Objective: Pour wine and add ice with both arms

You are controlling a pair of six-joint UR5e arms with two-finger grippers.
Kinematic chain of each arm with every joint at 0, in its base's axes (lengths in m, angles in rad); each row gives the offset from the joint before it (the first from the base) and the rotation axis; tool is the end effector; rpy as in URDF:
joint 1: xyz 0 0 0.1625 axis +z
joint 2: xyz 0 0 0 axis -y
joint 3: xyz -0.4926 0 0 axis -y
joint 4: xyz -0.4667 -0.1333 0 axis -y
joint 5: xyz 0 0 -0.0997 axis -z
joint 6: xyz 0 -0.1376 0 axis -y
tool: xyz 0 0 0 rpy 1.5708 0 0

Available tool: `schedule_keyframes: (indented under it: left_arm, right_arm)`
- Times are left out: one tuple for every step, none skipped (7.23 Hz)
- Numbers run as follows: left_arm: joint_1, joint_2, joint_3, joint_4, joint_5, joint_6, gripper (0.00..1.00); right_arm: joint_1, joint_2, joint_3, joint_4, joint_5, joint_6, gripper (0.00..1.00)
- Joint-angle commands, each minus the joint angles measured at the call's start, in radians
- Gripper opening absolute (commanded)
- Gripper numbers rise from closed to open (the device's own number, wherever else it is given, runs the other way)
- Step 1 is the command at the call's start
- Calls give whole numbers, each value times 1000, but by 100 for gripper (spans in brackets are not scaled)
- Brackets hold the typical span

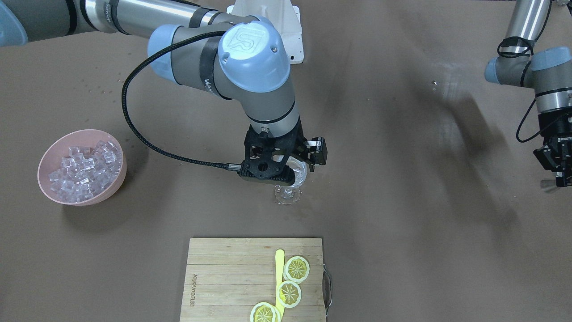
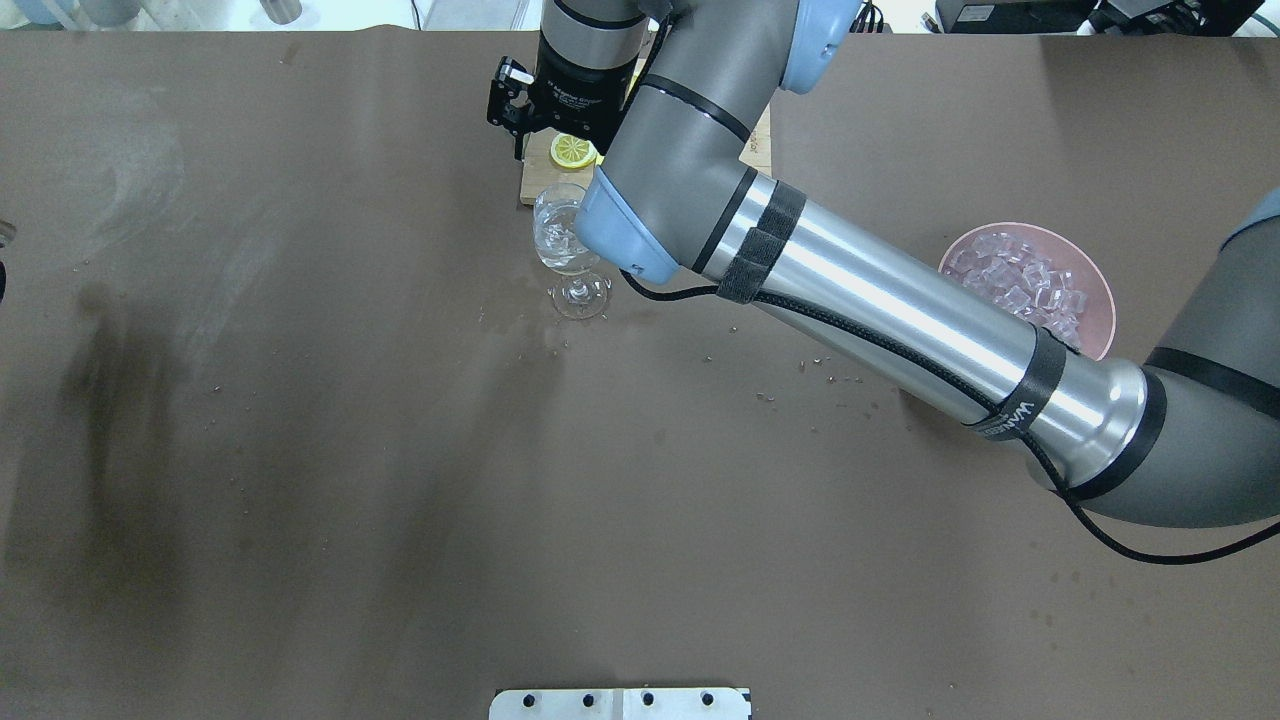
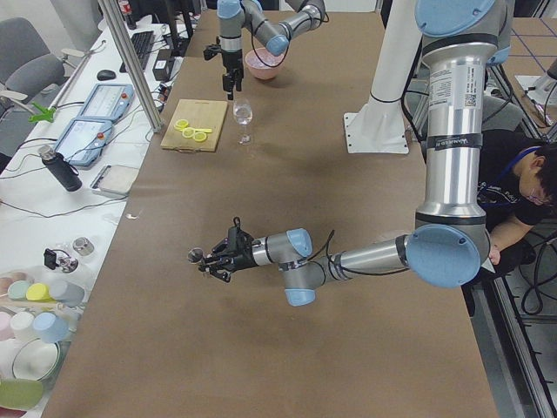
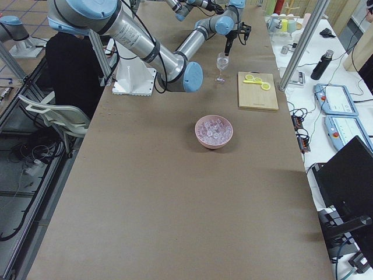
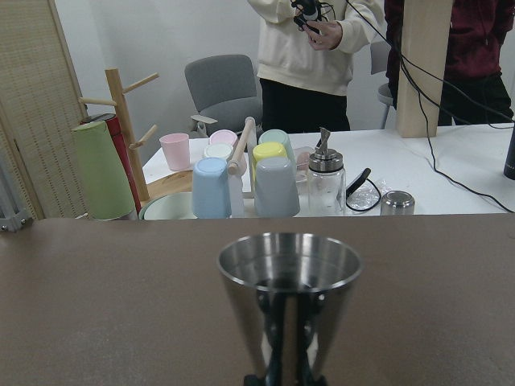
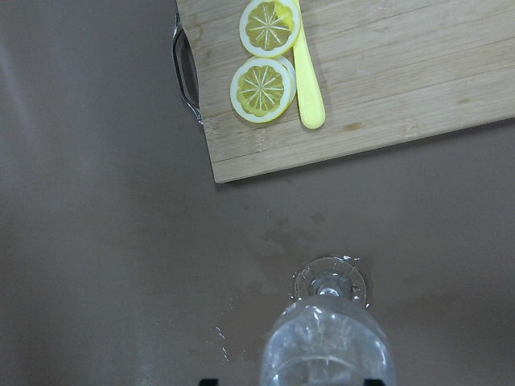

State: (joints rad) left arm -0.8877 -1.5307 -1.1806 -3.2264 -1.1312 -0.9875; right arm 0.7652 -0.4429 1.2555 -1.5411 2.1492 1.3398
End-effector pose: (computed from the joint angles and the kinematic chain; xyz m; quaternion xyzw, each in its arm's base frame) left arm 0.2017 -0.5518 0.7977 0.5088 0.2964 -0.2450 0.7702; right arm -0.6221 -0.6780 0.0371 -0.0414 -0.4686 0.1184 0.8745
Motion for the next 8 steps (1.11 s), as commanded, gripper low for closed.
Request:
schedule_keyframes:
  left_arm:
    - [32, -9, 28, -3, 5, 3, 2]
    - [77, -9, 30, -3, 5, 3, 2]
    - [85, -8, 36, -3, 5, 0, 2]
    - [87, -11, 36, -3, 4, -2, 2]
    - [102, -14, 50, -4, 5, -2, 3]
    - [108, -14, 56, -12, 5, -3, 3]
    - [118, -14, 56, -16, 5, -3, 4]
    - [121, -14, 55, -18, 5, -3, 5]
  right_arm:
    - [46, -20, 4, -10, 35, -52, 100]
    - [98, -77, 19, -10, 76, -115, 100]
    - [142, -183, 98, -8, 90, -225, 100]
    - [178, -276, 175, -11, 87, -311, 100]
    - [237, -359, 214, -10, 110, -335, 100]
    - [279, -438, 260, -13, 113, -397, 100]
    - [331, -517, 293, -14, 129, -465, 100]
    - [373, -554, 282, -33, 155, -623, 100]
